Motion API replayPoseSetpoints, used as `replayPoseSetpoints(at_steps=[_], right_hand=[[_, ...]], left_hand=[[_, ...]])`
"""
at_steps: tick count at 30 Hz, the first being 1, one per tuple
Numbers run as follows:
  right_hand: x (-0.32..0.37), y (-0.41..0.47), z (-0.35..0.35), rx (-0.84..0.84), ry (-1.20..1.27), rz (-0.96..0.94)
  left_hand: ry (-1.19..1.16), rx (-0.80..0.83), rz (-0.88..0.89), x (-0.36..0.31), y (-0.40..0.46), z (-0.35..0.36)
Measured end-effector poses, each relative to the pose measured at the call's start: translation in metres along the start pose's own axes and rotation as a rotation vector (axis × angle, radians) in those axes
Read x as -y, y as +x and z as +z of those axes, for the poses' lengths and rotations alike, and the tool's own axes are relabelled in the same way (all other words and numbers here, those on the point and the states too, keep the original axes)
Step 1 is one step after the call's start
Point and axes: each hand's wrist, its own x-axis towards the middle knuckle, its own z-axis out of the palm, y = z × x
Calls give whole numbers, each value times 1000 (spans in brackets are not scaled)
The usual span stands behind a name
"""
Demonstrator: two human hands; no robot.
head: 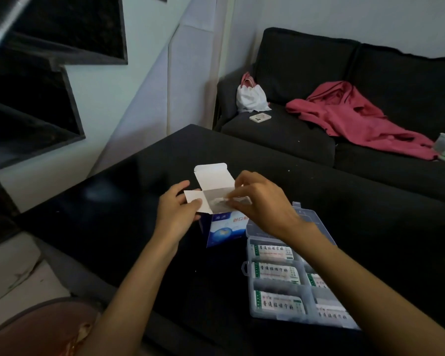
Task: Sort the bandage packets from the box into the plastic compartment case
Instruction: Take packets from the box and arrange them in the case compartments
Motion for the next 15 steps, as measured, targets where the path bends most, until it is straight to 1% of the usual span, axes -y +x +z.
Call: replayPoseSetpoints(at_steps=[2,3,7,9,10,12,13,14,15], right_hand=[[2,-2,5,-83,182,93],[4,-3,6,-111,315,177],[9,-6,0,-146,1013,581],[9,-8,-5,-116,1368,744],[9,-10,-7,-92,1489,792],[7,-16,-11,-60,1618,839],[7,-20,-13,-58,1654,850],[8,-25,-14,-64,1684,858],[7,-31,-16,-75,1712,861]], left_hand=[[-1,-35,-8,2,4,0],[13,-38,-10,3,7,1],[102,-31,12,7,15,2],[252,-84,56,8,16,3],[361,-130,102,7,15,3],[542,-255,256,1,5,4],[559,-308,359,-3,0,5],[524,-322,444,-8,-8,7],[453,-292,488,-13,-16,12]])
